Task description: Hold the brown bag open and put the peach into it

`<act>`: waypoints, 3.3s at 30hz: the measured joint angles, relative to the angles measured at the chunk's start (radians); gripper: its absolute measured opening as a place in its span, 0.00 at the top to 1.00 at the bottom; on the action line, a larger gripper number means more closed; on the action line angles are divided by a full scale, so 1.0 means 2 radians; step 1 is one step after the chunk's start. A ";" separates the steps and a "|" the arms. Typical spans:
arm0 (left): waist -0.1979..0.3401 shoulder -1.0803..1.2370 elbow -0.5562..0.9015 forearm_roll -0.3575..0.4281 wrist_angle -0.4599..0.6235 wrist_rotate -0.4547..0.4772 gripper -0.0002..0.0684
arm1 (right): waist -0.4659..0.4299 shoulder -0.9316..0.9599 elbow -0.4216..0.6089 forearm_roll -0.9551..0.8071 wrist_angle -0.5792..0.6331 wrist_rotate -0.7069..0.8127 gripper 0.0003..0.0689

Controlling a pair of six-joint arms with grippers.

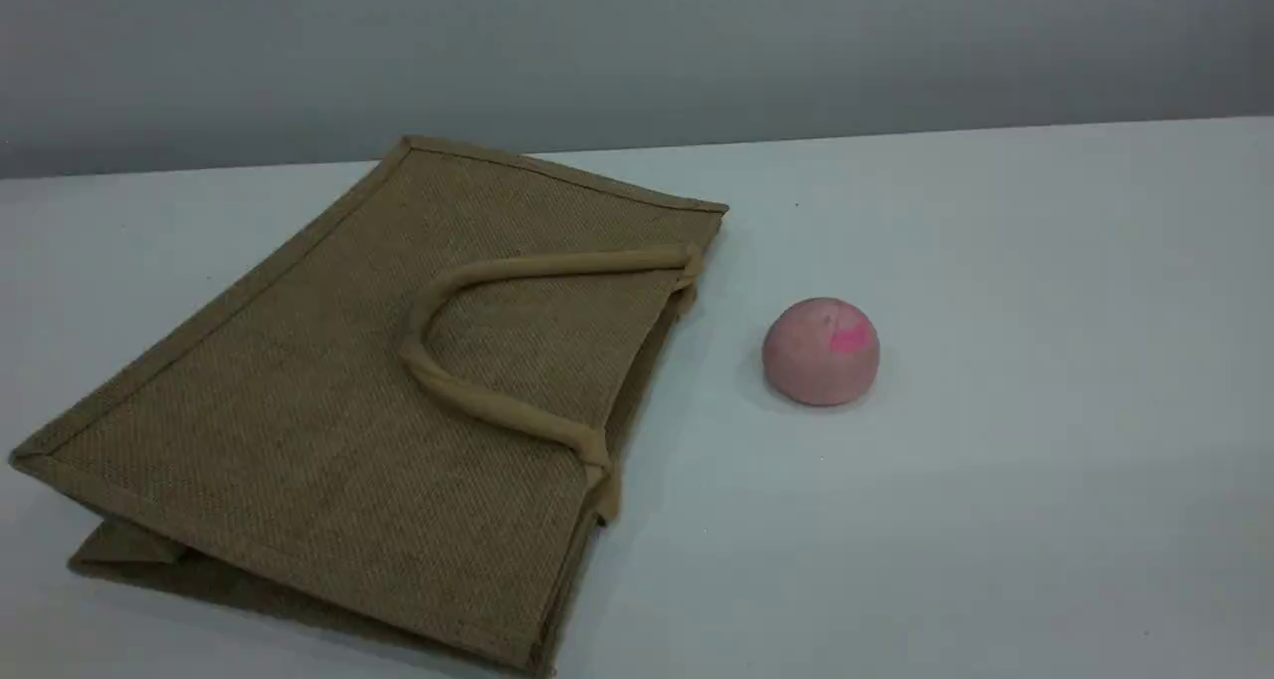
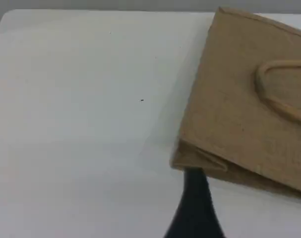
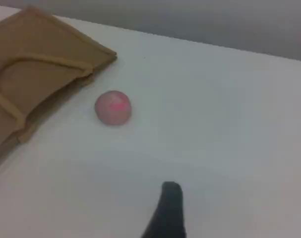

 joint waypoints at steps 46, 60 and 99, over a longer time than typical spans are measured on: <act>-0.051 0.779 -0.301 -0.033 -0.238 -0.002 0.29 | 0.000 0.554 -0.213 0.034 -0.241 0.047 0.14; -0.073 0.952 -0.373 -0.067 -0.246 0.001 0.29 | 0.000 0.611 -0.213 0.025 -0.266 0.047 0.14; -0.120 1.130 -0.455 -0.066 -0.308 0.033 0.82 | 0.000 0.611 -0.213 0.026 -0.259 0.047 0.14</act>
